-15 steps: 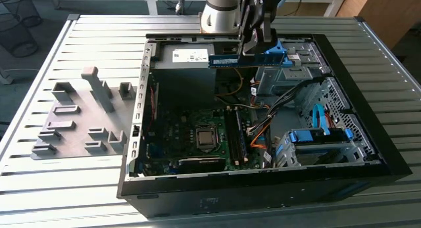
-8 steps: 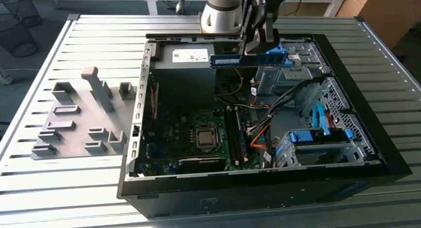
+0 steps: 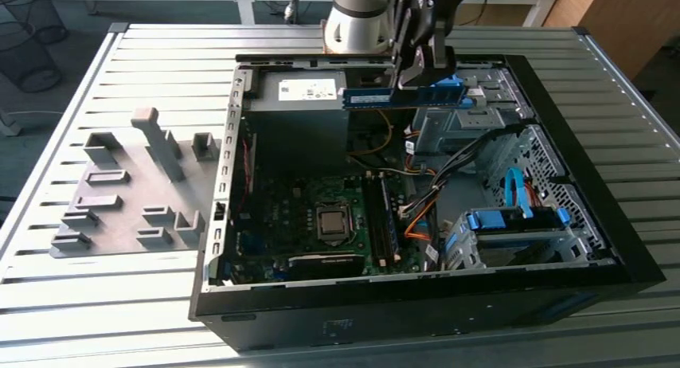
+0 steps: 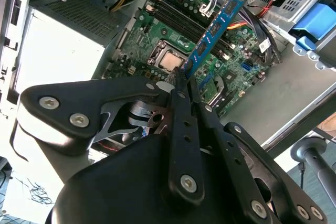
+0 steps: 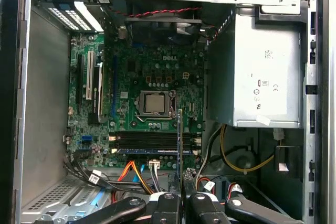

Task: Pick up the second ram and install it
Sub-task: 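Insert the second ram into the second slot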

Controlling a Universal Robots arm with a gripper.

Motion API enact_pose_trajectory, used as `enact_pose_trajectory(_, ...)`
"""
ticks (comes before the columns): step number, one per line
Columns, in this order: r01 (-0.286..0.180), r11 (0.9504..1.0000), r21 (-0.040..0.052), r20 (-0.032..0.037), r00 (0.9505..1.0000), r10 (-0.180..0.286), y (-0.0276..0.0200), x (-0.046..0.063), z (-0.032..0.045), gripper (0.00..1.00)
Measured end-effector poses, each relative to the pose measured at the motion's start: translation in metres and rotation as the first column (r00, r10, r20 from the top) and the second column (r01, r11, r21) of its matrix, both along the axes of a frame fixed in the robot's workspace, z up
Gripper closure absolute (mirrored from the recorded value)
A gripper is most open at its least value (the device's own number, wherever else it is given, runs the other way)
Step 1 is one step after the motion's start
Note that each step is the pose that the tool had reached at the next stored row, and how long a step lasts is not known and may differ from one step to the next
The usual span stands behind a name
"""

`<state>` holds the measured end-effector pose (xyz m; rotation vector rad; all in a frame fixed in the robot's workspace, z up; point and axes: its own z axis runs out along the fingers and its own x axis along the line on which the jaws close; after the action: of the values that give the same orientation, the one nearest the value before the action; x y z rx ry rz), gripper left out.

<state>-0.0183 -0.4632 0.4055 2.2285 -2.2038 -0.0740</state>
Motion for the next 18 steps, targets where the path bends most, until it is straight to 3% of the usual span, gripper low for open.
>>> enact_pose_trajectory(18, 0.0, 1.0, 0.0, 0.0, 1.0, 0.0, 0.0, -0.0004, 0.0, 0.86)
